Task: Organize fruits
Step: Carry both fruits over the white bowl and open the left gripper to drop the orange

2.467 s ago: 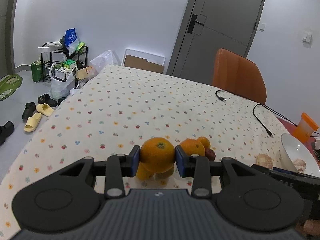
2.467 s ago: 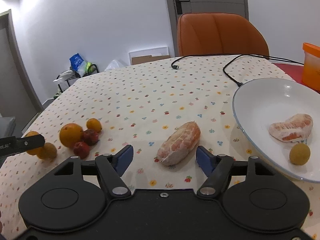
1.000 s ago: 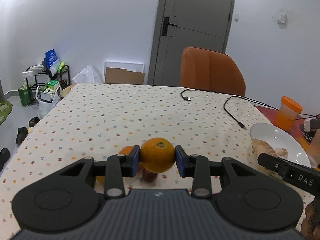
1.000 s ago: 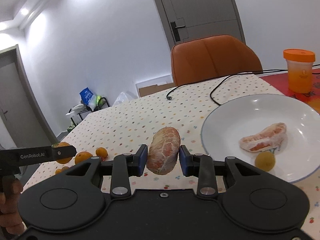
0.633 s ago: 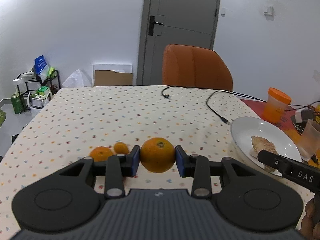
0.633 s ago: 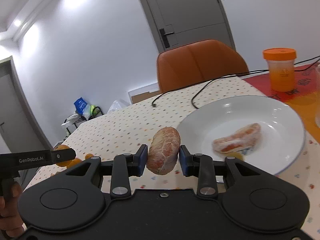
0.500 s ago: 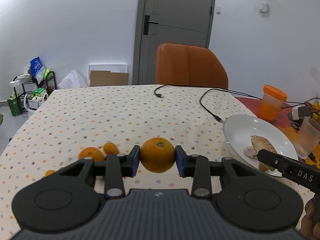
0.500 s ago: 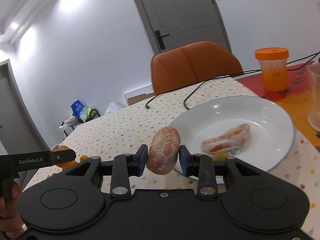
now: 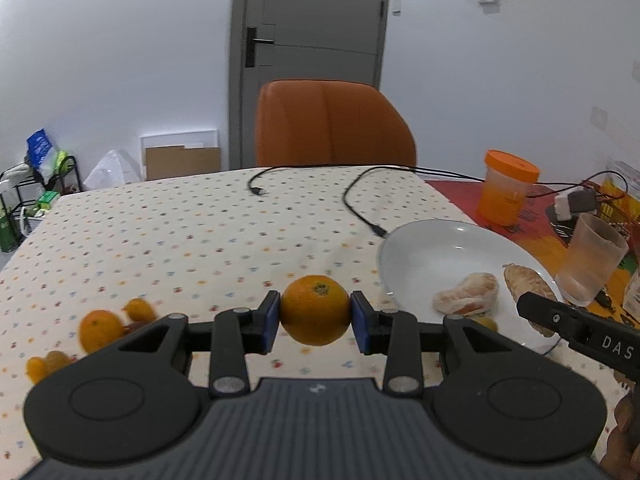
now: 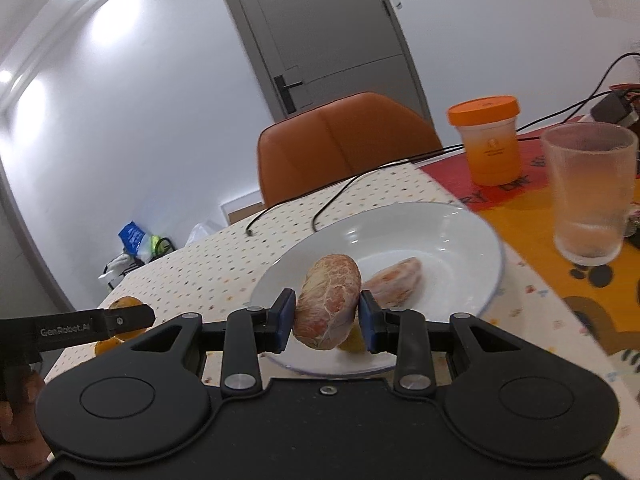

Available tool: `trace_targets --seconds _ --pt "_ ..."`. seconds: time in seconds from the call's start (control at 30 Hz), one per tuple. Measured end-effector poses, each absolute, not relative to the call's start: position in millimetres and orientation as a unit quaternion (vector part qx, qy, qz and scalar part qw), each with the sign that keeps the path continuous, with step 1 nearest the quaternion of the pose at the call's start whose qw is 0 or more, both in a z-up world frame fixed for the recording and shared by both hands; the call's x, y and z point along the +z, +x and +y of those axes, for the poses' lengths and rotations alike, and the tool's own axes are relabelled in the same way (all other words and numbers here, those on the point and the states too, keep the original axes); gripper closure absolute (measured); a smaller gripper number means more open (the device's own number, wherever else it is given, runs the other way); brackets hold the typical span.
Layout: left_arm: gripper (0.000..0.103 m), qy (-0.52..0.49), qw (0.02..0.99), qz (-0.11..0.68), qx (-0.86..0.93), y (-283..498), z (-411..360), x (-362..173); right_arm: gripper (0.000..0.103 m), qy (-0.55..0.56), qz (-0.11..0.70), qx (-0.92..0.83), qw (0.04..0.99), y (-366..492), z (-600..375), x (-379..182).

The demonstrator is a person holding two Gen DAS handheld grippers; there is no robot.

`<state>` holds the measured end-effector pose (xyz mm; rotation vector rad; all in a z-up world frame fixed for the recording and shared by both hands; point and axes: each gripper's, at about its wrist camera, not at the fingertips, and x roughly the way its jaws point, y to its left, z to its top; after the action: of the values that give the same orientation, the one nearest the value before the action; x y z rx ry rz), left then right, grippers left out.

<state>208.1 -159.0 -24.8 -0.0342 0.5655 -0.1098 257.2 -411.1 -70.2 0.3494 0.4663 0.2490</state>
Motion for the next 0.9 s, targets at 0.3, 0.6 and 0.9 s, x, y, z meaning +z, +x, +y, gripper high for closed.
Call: trace_targets --seconds 0.3,0.6,0.9 --pt "0.067 -0.002 0.956 0.28 -0.089 220 -198 -27 0.071 0.174 0.225 0.102 0.953 253 -442 -71" --pt "0.067 0.011 0.953 0.286 -0.1 233 -221 -31 0.071 0.183 0.224 0.1 0.952 261 -459 -75" --pt "0.067 0.015 0.948 0.297 -0.115 245 -238 -39 0.071 0.193 0.226 0.103 0.949 268 -468 -81"
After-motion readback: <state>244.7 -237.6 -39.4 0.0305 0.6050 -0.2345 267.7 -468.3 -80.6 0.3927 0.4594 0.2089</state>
